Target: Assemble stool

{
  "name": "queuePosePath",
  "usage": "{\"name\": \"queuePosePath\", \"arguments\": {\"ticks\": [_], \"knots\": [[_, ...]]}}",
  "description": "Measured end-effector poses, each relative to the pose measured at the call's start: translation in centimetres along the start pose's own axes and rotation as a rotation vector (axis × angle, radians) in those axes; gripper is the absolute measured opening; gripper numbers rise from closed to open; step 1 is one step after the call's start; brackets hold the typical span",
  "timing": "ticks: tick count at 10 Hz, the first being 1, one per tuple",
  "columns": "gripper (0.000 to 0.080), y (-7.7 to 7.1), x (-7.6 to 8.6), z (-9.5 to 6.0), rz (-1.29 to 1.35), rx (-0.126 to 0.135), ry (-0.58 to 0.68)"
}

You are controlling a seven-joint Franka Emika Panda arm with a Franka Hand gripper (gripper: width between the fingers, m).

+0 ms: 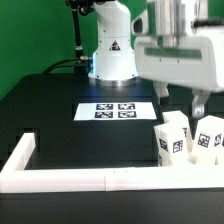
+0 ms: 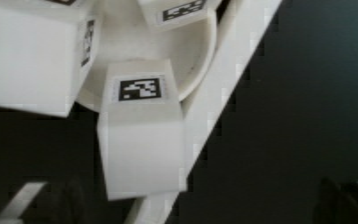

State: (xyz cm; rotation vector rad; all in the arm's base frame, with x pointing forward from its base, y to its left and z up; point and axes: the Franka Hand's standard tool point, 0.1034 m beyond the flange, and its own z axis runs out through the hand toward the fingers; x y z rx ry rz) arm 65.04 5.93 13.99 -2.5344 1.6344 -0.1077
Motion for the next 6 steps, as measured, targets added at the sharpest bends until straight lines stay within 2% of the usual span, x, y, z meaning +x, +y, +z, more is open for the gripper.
{"name": "queuePosePath", "arguments": {"ticks": [2, 6], "knots": [[0.0649, -0.03, -0.04, 0.53, -0.003, -0.005, 0.002], [0.0649, -0.01, -0.06, 0.59, -0.003, -0.006, 0.002]]}}
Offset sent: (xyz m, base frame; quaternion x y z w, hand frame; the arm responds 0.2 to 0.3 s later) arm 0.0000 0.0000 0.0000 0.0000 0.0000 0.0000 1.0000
